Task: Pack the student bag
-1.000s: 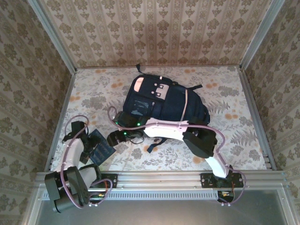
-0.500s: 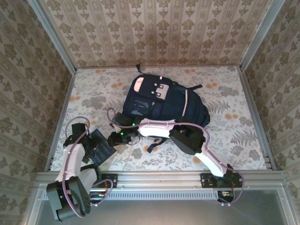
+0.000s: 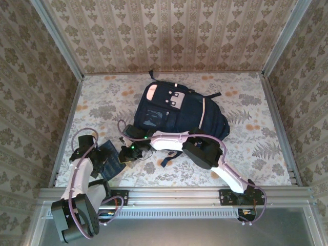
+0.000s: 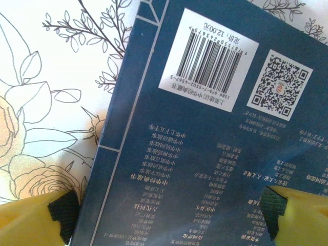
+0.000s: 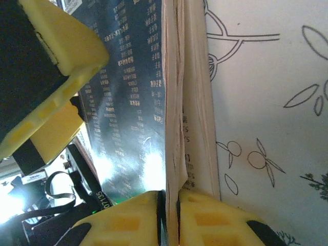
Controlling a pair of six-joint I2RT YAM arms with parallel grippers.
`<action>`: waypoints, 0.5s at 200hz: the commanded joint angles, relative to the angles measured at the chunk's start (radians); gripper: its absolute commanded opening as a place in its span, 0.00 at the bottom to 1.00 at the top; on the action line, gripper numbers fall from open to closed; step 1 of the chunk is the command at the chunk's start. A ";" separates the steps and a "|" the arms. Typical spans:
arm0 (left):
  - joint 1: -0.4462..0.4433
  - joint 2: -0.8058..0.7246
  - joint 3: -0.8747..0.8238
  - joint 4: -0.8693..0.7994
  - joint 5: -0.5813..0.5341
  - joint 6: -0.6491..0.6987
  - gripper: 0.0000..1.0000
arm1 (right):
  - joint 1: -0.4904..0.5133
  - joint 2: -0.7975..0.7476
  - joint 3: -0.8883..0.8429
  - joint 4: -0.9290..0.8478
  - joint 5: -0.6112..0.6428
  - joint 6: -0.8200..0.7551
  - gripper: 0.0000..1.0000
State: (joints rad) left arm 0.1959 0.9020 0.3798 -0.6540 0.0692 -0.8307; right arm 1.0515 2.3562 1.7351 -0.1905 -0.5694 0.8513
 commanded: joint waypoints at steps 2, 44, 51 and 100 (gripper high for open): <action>-0.026 0.028 -0.071 0.202 0.293 -0.038 0.95 | 0.014 -0.009 0.027 0.019 -0.030 0.001 0.08; -0.026 -0.039 0.042 0.033 0.254 0.007 1.00 | -0.023 -0.101 -0.055 -0.026 0.088 -0.039 0.00; -0.026 -0.054 0.060 0.006 0.248 0.007 1.00 | -0.037 -0.135 -0.096 -0.005 0.093 -0.030 0.00; -0.051 -0.154 0.235 -0.185 0.198 0.057 1.00 | -0.073 -0.345 -0.290 0.075 0.059 -0.027 0.00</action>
State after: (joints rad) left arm 0.1623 0.7967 0.4984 -0.7223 0.2539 -0.8219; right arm 0.9833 2.1304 1.4860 -0.1593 -0.5060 0.8440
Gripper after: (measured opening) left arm 0.999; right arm 0.062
